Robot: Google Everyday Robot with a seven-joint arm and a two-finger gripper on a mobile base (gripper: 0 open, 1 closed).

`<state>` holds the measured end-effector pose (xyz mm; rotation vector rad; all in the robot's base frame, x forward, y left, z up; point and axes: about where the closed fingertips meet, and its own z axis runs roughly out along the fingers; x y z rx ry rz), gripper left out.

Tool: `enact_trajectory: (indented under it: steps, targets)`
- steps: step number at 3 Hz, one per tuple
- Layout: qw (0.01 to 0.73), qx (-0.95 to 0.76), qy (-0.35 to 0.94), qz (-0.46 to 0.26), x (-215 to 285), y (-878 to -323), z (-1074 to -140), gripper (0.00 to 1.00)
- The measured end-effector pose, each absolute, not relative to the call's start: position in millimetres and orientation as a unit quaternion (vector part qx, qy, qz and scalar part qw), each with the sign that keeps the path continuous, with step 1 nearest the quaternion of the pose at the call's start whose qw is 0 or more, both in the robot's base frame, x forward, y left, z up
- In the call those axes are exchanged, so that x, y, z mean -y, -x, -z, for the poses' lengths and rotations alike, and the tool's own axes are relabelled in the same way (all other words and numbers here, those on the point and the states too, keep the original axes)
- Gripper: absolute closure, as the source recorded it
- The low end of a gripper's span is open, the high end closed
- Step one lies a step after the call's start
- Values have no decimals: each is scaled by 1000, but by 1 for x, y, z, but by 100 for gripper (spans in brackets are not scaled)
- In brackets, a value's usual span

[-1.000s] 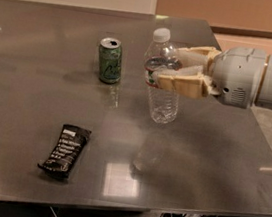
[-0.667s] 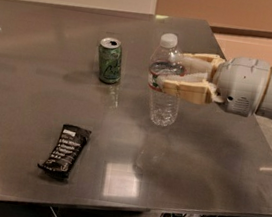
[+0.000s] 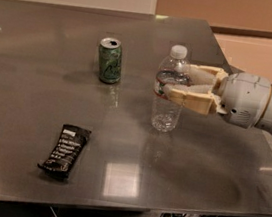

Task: Place water bottle upright

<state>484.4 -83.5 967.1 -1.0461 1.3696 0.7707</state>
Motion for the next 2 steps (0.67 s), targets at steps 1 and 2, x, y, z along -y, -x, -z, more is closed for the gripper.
enact_trajectory:
  steps: [1, 2]
  targets:
    - [592, -576, 450, -341, 86, -487, -959, 100]
    - [594, -568, 450, -350, 88, -489, -952, 100]
